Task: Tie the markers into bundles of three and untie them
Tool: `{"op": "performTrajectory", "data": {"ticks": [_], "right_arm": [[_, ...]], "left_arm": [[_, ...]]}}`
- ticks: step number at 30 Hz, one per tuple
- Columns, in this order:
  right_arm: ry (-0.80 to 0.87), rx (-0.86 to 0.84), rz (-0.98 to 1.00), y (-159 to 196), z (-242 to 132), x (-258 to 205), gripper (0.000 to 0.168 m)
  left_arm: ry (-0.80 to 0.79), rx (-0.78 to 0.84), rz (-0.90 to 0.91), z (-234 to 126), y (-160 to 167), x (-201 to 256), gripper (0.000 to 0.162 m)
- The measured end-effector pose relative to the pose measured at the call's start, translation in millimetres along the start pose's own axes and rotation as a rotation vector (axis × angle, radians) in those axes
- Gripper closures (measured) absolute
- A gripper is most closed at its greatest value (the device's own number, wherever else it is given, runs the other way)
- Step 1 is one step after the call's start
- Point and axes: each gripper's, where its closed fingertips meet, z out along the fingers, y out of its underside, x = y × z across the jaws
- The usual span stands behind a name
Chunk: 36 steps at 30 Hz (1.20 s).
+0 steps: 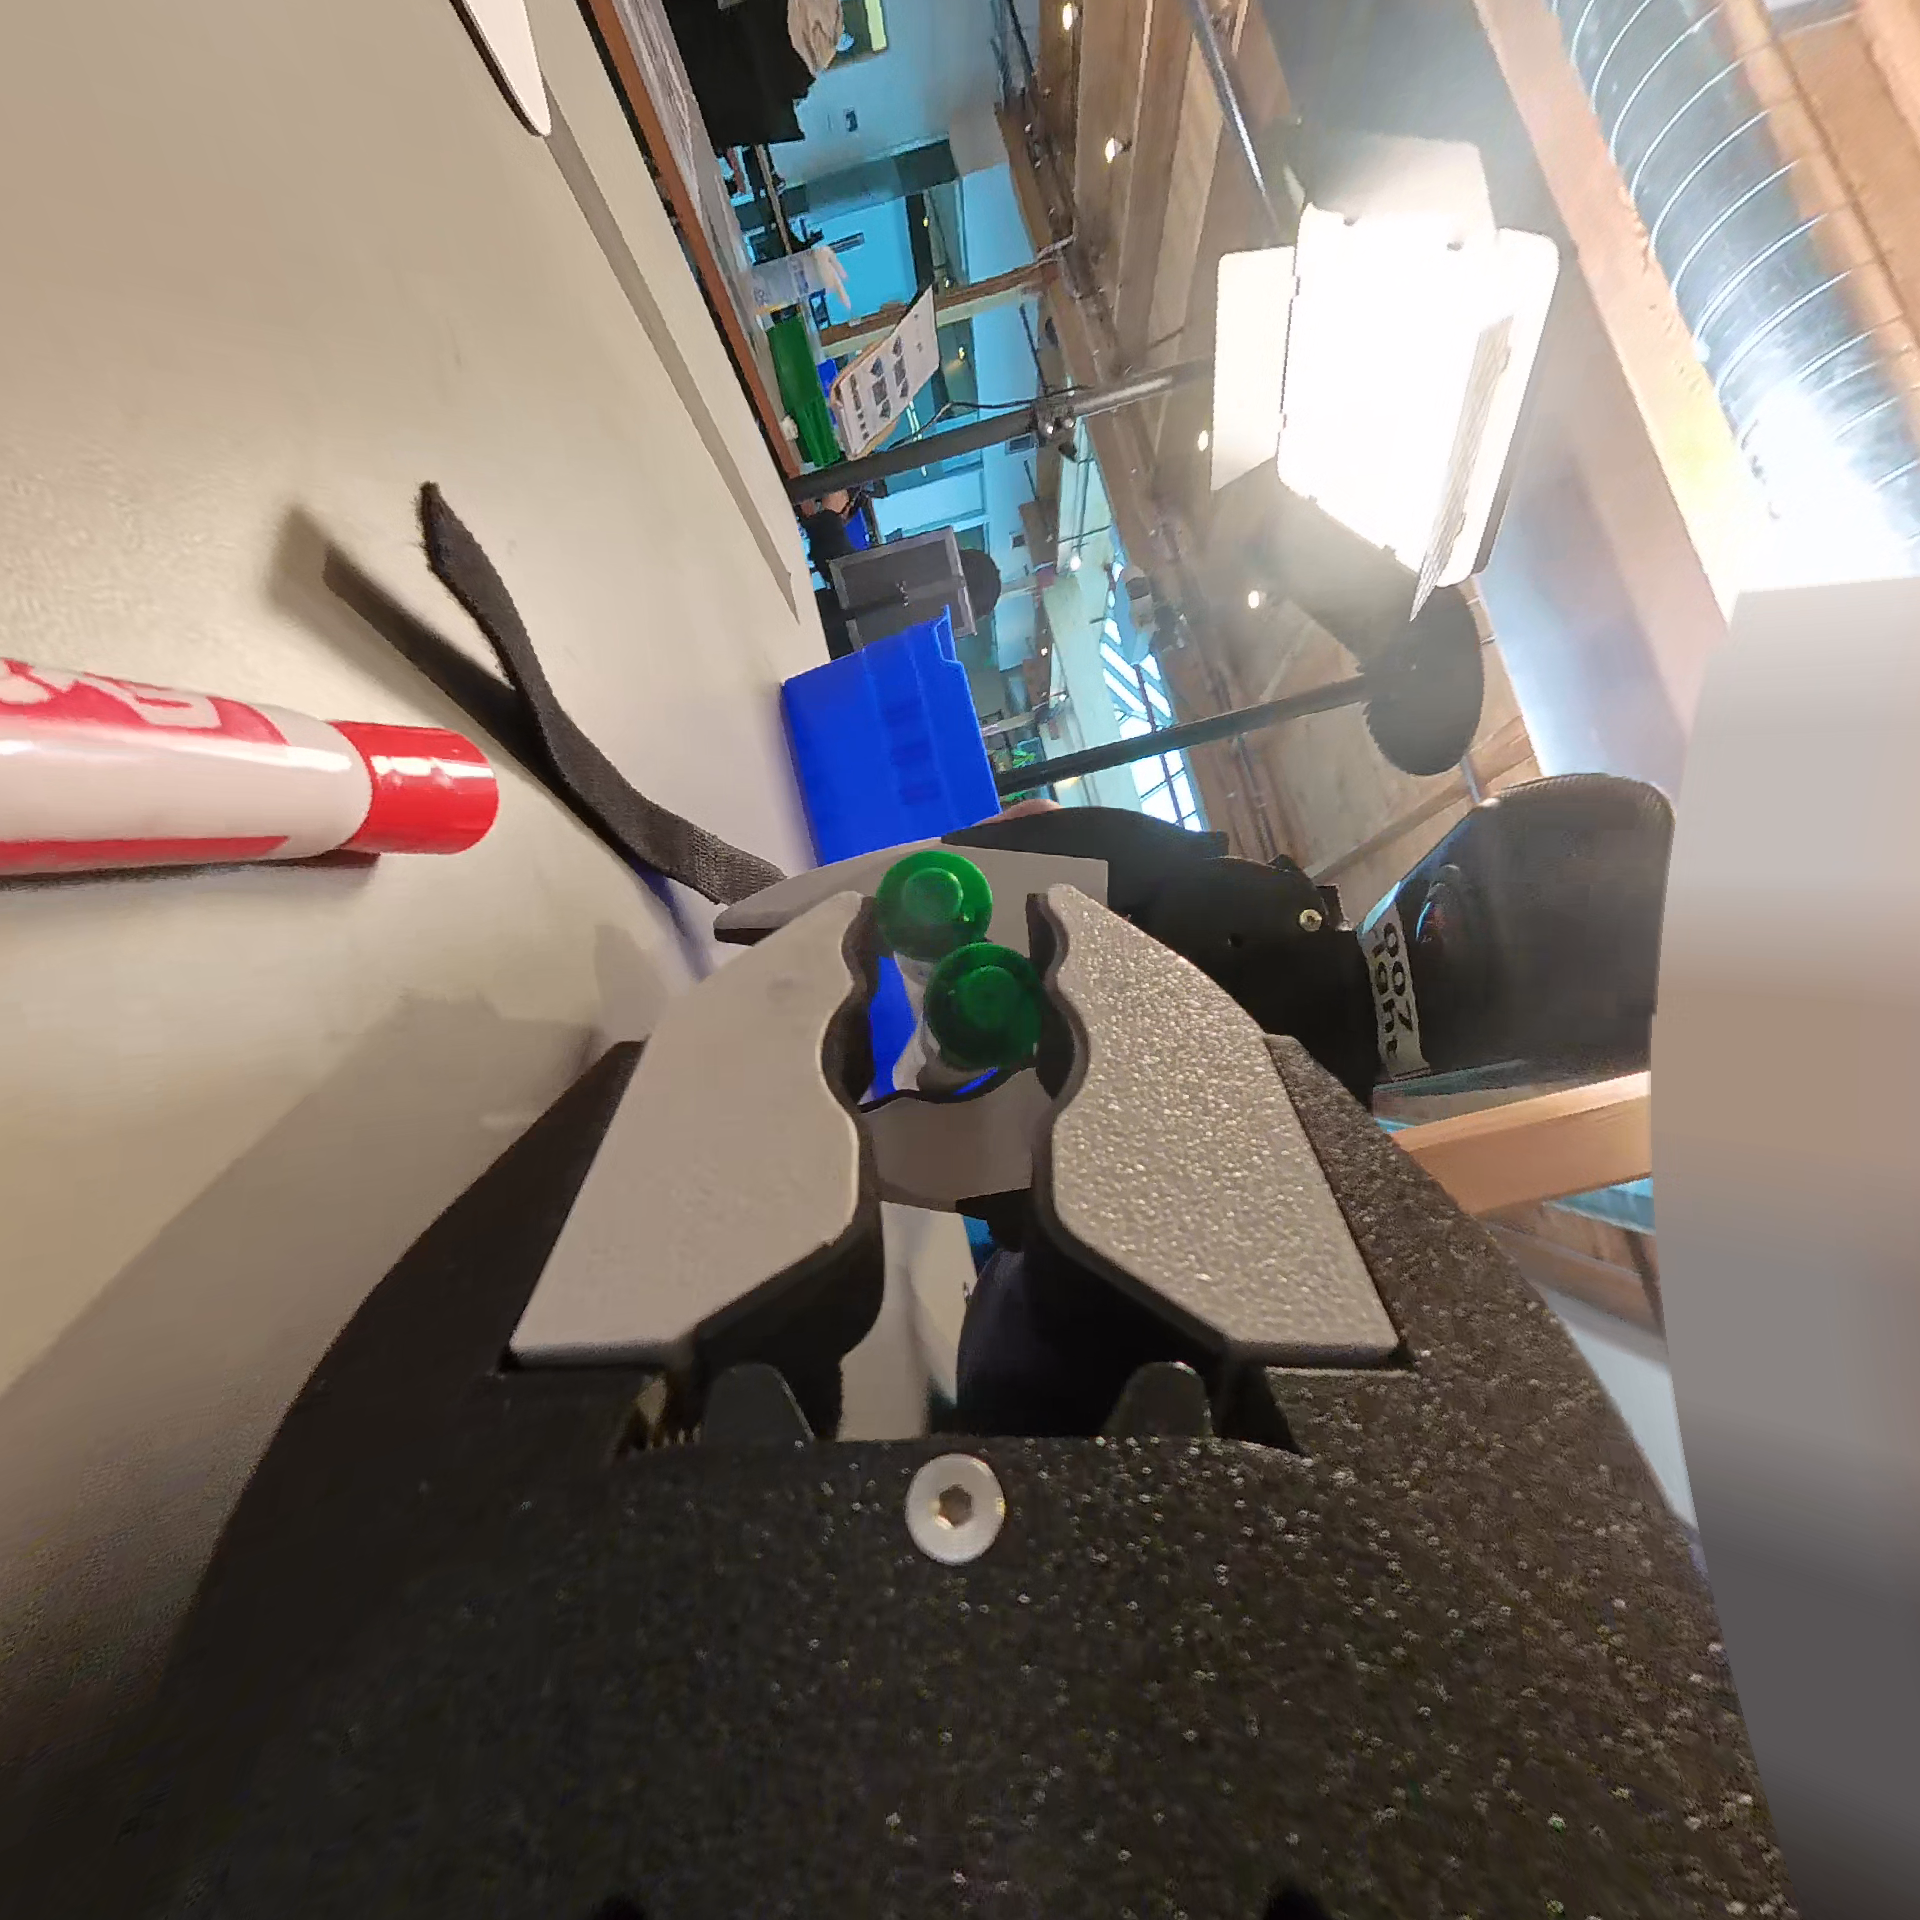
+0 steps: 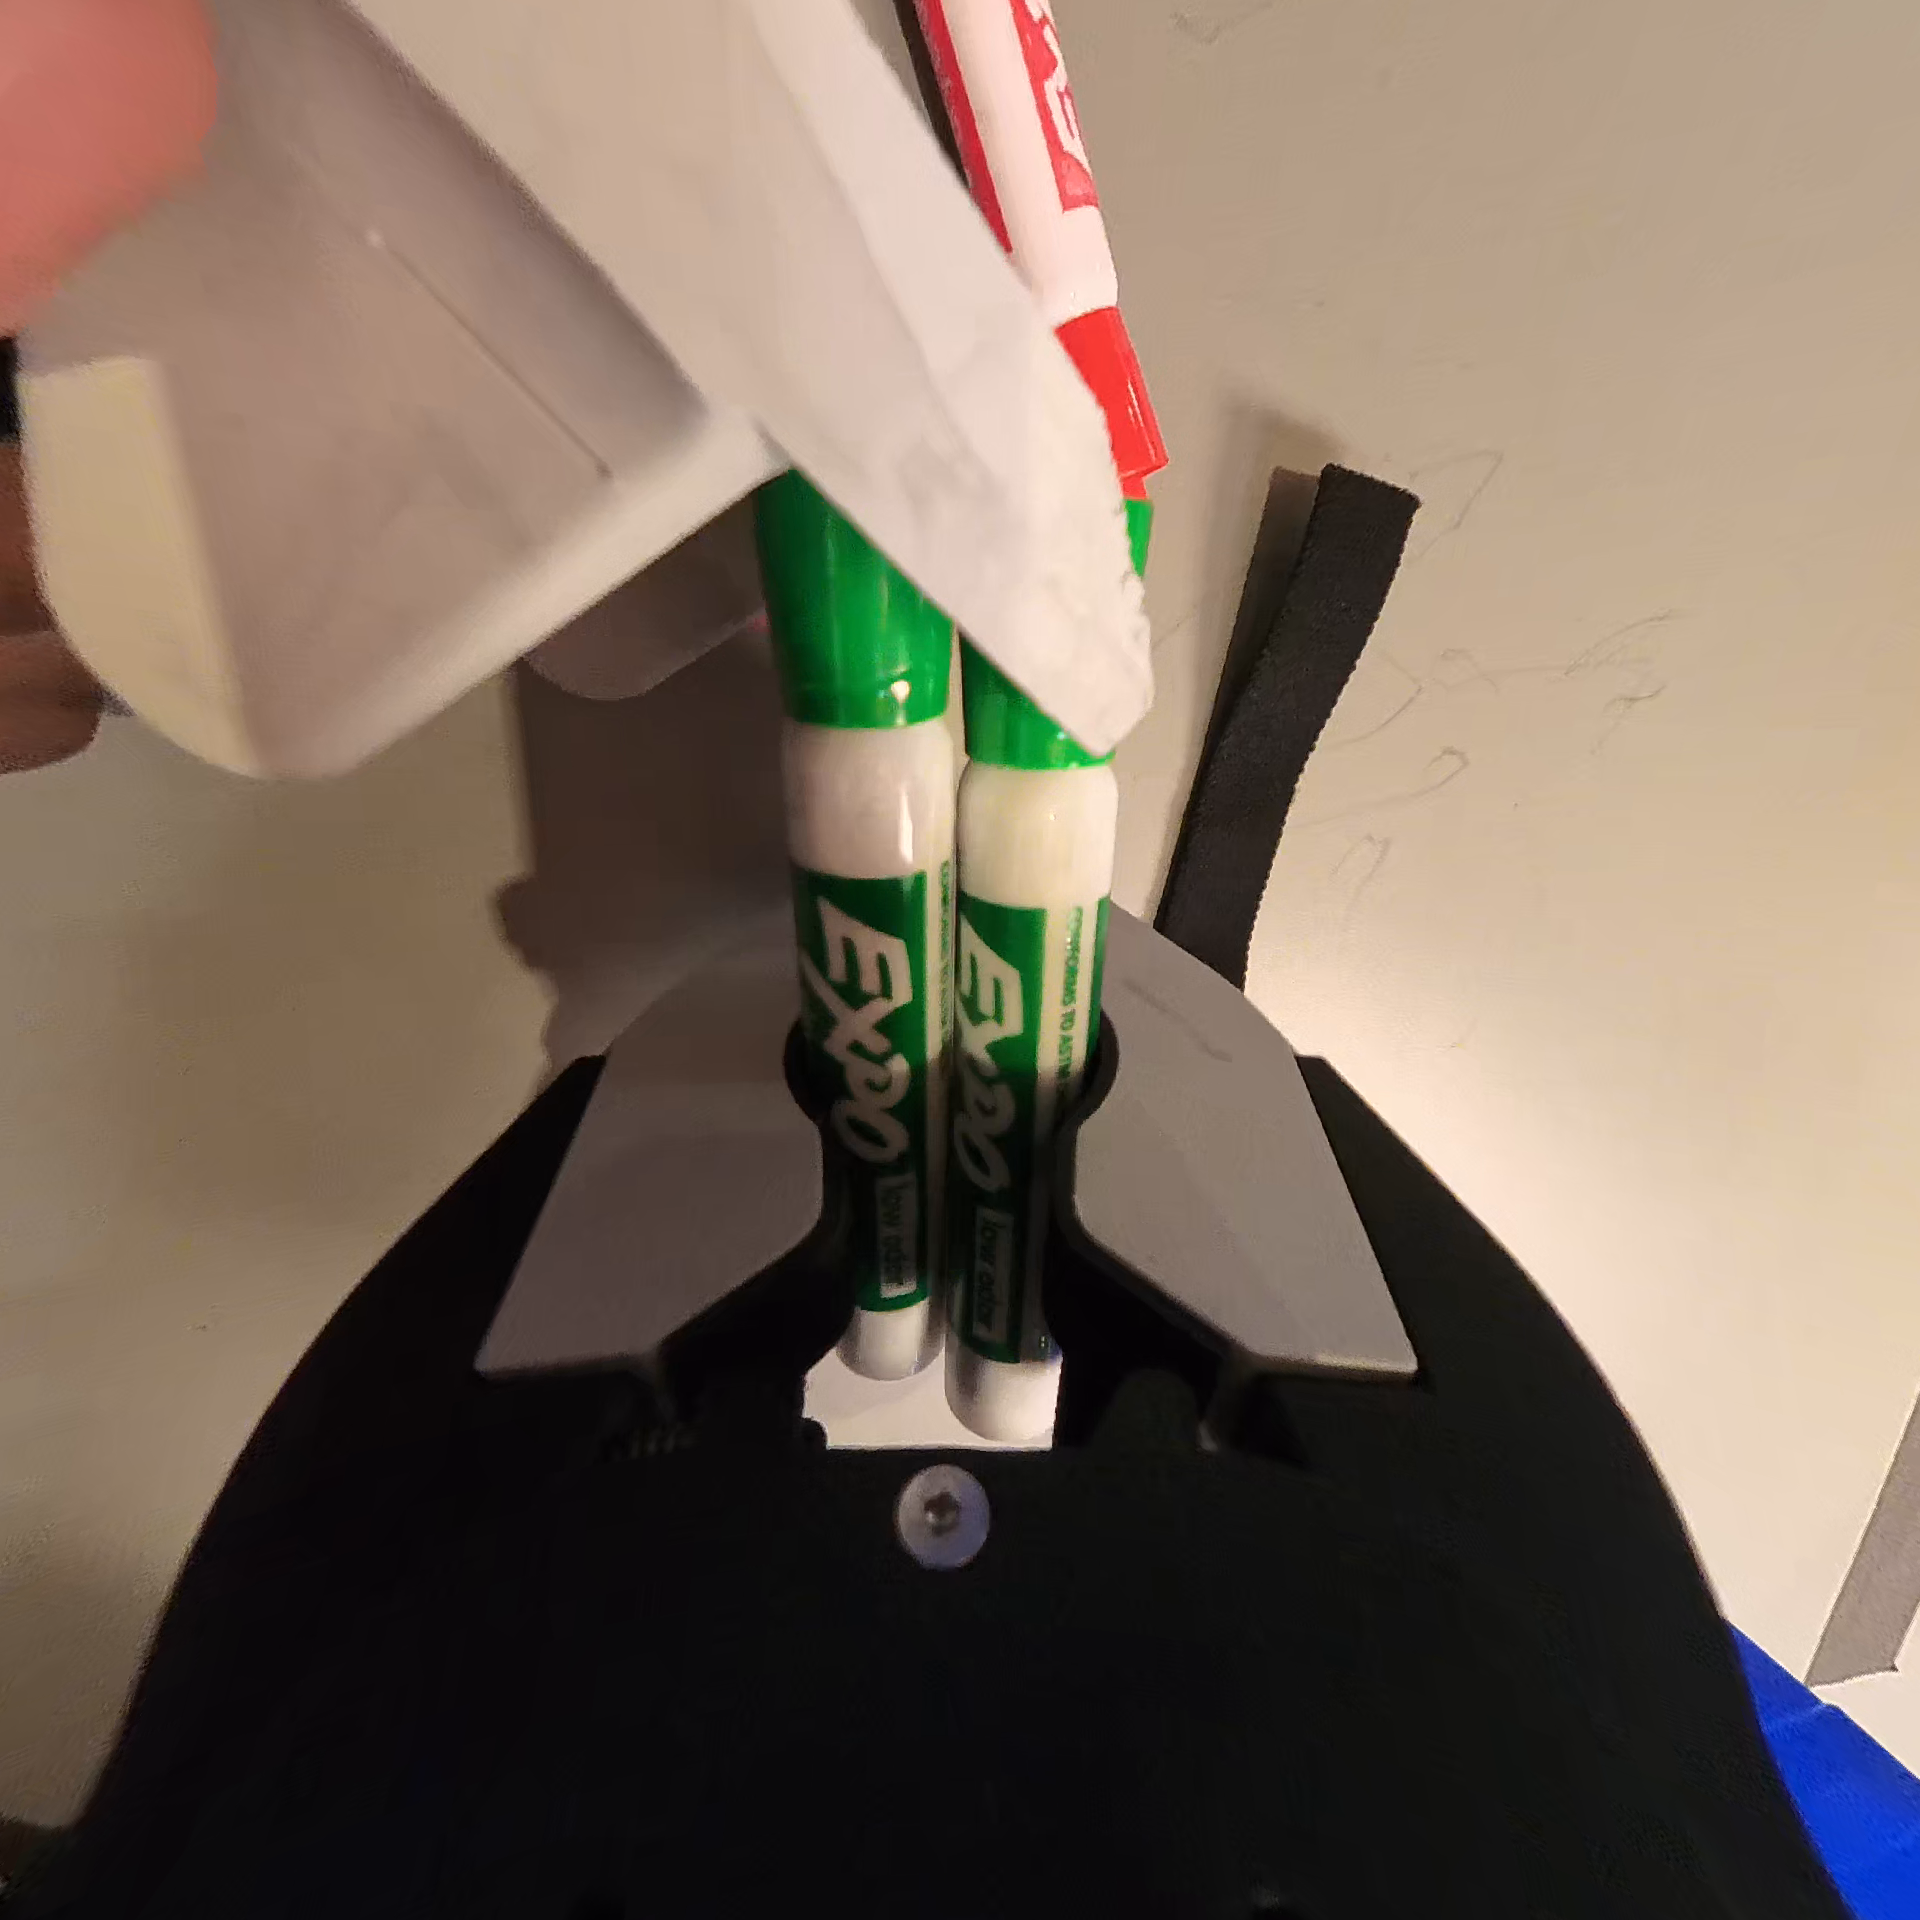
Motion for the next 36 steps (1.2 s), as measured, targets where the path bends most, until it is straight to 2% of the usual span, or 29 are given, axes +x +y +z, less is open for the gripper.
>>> {"op": "performTrajectory", "data": {"ticks": [5,10,15,17,36], "right_arm": [[-0.014,-0.012,0.007,2.3,-0.2,-1.8,0.126],[-0.007,-0.027,0.018,6.6,-0.1,2.1,0.126],[-0.008,-0.029,0.019,6.5,0.7,2.6,0.126],[-0.004,-0.03,0.018,6.4,0.3,2.8,0.126],[0.009,-0.042,-0.014,8.7,0.1,4.2,0.127]], "left_arm": [[0.042,0.023,-0.037,-1.5,-0.3,1.6,0.133],[-0.028,0.046,0.067,-21.1,-11.7,-0.6,0.132],[-0.056,-0.029,0.108,-22.3,-3.5,1.5,0.138],[-0.048,-0.034,0.094,-20.4,-0.7,0.9,0.143],[0.02,0.039,-0.055,-18.6,2.1,-2.1,0.144]]}}
